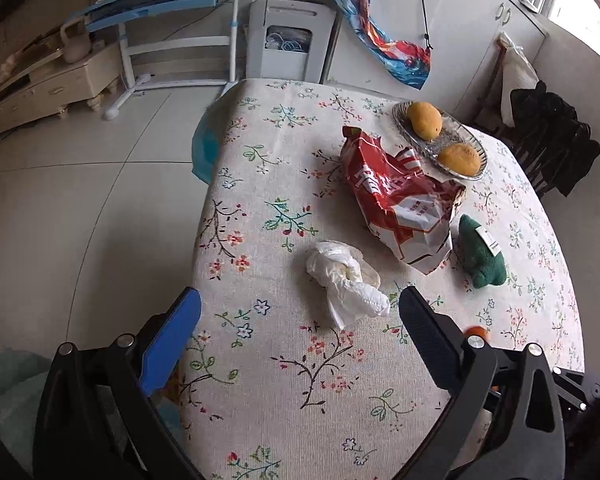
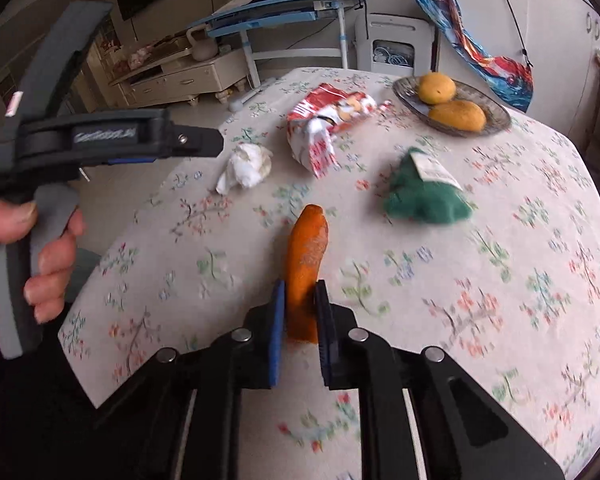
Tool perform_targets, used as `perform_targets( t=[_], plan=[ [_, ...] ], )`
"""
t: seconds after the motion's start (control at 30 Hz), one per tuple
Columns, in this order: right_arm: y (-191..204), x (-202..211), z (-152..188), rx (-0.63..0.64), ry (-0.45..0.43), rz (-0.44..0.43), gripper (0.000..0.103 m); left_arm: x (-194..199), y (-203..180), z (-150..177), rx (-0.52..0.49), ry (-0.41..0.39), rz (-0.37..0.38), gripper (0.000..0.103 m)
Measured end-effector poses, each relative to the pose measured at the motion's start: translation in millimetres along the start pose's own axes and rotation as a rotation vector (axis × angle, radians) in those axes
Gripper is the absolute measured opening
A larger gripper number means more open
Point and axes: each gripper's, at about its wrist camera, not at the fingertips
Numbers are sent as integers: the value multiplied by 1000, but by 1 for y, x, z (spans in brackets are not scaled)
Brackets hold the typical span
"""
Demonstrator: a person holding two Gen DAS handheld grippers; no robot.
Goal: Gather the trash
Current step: 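Reach the right gripper to the orange peel and close on it, then grasp the crumpled white tissue with the left gripper while the right holds the peel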
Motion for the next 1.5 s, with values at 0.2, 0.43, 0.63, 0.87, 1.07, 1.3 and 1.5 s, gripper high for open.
perform_targets(
  t=[0.2, 0.43, 0.63, 0.87, 1.07, 1.3, 1.5],
  plan=[
    [-43, 24, 26, -98, 27, 71, 16, -21, -23, -3, -52, 16, -32, 96],
    [-50, 23, 29, -127, 6, 79, 18, -29, -36, -2, -95, 21, -49, 96],
    [-57, 22, 28, -153, -15, 73, 40, -32, -37, -3, -100, 16, -48, 96],
    [-59, 21, 29, -157, -23, 79, 43, -39, -45, -5, -127, 26, -54, 96],
    [-57, 19, 29, -134, -24, 103, 43, -44, -46, -5, -133, 35, -37, 90],
    [-57, 14, 28, -126, -27, 117, 29, -41, -47, -2, -157, 20, 14, 47],
    [-66, 10, 25, -185, -30, 81, 18, -31, -44, 9, -127, 37, 122, 20]
  ],
)
Point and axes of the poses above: each gripper's, at about its wrist camera, not at the fingertips, and x roughly against the way its jaws point, y to its left, z to its underside, and after that the axes turned 11 degrees about z, right-handed
